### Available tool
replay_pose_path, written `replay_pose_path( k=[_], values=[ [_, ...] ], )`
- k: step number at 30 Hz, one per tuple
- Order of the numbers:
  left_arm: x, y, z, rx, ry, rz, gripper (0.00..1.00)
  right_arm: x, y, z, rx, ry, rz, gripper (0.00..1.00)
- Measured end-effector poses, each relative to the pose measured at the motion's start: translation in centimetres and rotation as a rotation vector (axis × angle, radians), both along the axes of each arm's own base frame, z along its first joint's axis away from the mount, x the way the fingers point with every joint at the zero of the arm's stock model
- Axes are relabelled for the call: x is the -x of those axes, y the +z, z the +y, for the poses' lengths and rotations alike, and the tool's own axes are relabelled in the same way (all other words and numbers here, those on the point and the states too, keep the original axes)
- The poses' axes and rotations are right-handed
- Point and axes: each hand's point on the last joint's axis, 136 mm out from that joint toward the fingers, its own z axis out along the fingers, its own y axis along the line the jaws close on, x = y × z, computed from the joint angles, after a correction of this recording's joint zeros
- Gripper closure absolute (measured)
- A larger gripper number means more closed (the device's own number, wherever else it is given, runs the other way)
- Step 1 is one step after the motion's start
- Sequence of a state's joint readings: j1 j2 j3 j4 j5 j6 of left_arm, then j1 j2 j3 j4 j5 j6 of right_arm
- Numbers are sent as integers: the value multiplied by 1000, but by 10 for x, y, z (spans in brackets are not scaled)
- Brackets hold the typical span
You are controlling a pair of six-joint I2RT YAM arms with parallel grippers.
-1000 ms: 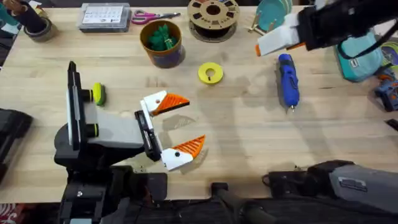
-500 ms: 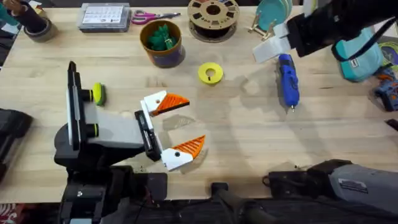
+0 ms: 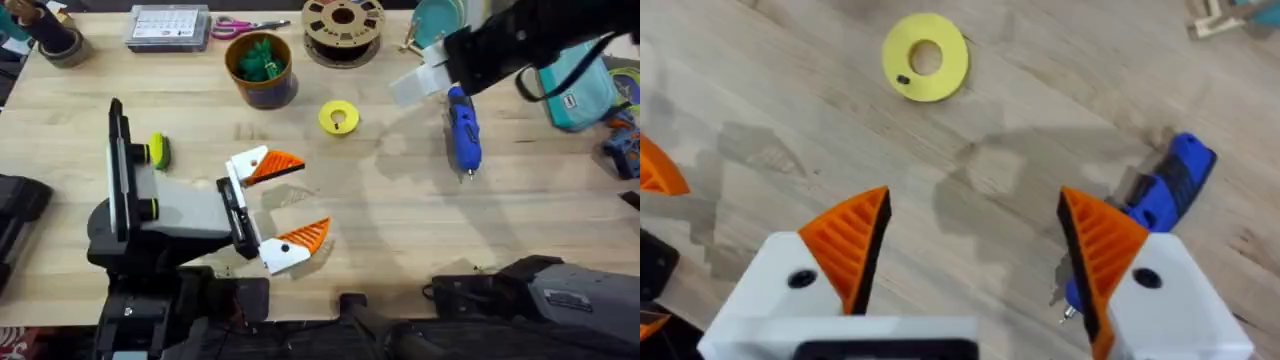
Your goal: Pick up the gripper from the table and insert it into the empty holder that is missing its gripper. Then pick up a screw, insert it into the mounting hole, and use the screwdriver to tighten it. Finally, clean up the table by picking up the vegetable and placing it into the bucket.
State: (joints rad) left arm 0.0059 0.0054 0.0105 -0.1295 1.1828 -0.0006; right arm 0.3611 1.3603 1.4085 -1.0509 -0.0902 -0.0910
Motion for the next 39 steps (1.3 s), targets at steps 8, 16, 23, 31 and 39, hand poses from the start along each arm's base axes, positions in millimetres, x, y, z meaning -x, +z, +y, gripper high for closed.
replay_pose_path(
  k=[8,16,23,31,39],
  values=[
    [0,0,0,0,0,0,16,10,-11,24,1,81,3,3],
    [0,0,0,0,0,0,15,13,-21,40,14,128,32,3],
    [0,0,0,0,0,0,16,12,-37,53,32,162,68,4],
    [0,0,0,0,0,0,15,7,-50,57,44,164,93,3],
    [0,0,0,0,0,0,15,3,-61,64,54,175,111,3]
  ],
)
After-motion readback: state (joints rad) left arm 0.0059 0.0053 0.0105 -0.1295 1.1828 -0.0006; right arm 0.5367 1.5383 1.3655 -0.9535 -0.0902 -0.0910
